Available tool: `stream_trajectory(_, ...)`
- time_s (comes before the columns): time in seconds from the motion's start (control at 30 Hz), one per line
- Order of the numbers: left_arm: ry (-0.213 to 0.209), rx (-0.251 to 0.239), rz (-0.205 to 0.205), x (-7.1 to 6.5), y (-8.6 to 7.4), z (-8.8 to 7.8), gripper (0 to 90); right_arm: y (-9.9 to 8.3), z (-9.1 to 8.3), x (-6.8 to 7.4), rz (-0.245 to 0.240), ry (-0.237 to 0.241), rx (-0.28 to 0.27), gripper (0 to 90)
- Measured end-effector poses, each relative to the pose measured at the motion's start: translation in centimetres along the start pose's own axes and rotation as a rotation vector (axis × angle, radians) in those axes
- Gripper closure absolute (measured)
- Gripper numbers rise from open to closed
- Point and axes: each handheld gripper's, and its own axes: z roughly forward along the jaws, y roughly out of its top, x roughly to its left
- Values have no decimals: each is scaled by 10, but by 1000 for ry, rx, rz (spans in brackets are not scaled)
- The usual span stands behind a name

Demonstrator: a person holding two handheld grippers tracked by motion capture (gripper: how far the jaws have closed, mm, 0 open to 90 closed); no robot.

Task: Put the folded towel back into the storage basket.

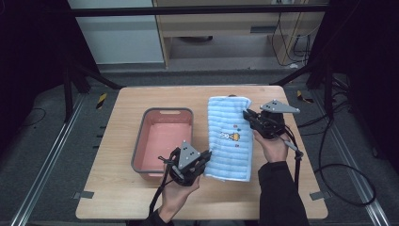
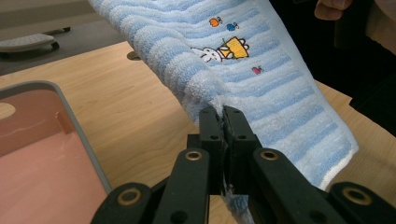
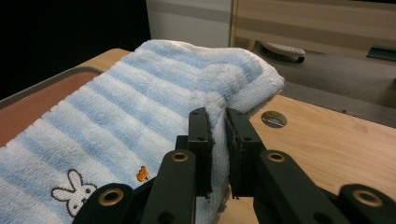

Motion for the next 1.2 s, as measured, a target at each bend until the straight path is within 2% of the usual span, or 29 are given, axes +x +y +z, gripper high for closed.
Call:
stream_trajectory(0.47, 22, -39, -9, 14, 10, -19, 874, 27, 2, 17, -21, 9, -26, 815)
stream_trajectory(0.93, 66, -61, -20, 37, 15, -43, 874, 47, 16, 41, -44, 44, -34, 815)
stream_trajectory(1.2, 101, -59, -9, 49, 16, -59, 874, 57, 26, 56, -55, 63, -43, 815)
